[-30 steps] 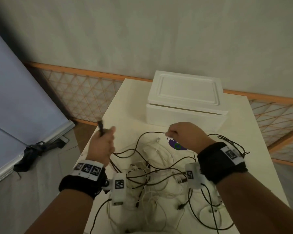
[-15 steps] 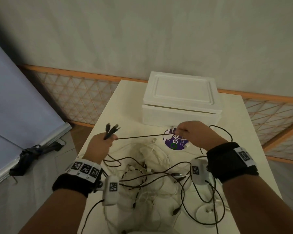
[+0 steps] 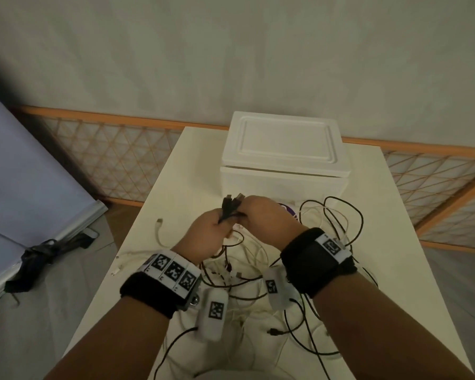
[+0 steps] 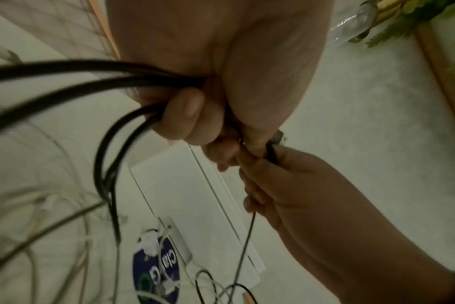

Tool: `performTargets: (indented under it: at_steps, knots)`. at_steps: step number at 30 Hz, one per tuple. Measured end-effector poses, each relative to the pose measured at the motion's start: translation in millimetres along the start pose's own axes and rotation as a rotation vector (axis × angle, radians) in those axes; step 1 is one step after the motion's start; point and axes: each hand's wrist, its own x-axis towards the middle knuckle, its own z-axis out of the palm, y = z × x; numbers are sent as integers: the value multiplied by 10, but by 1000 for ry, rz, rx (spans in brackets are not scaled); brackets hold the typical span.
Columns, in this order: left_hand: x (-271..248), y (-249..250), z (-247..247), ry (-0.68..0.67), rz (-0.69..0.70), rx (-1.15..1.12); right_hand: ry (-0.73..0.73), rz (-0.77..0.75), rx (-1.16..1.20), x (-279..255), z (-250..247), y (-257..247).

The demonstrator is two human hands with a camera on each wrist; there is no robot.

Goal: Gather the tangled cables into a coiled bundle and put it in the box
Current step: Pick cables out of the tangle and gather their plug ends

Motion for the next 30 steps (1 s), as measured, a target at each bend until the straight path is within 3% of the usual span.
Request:
performTargets:
  at_steps: [3,5,7,9,11,13,16,19,22,25,29,30]
  knots:
    - [59,-214,-210,174,-57,-46,-9,45,123,-93,-1,212]
    - [101,-428,-426,368,-161,-221,-11,182,106,-206,28,483]
    - [119,-583,-579,447,-231,-267,-40,331,-11,-332,57,737]
    - [129,-622,-611,409,-241,-48,-75,409,-101,-405,46,860]
    - [144,-560,-514,414,-172,173,-81,386,-56,-404,-4,813]
    - [130,-382,-337,388,-32,153,-76,296,-10,-348,-60,674]
    - [64,-13,-31,119,75,-29,-20,169,10,-230,-127,400]
    - [69,172,180,-75,57,-89,76,122,75,-159,-204,217]
    - [115,119,144,-39,-5,-79,178,126,101,-202,-343,268]
    - [108,25,-39,79,-76,-268,186,268,67,-378,-408,566]
    - [126,-150,-237,144,-310,-622,76,739,-288,-649,-372,844]
    - [131,-186,-251,158,-348,-672,52,785,-366,-668,-376,803]
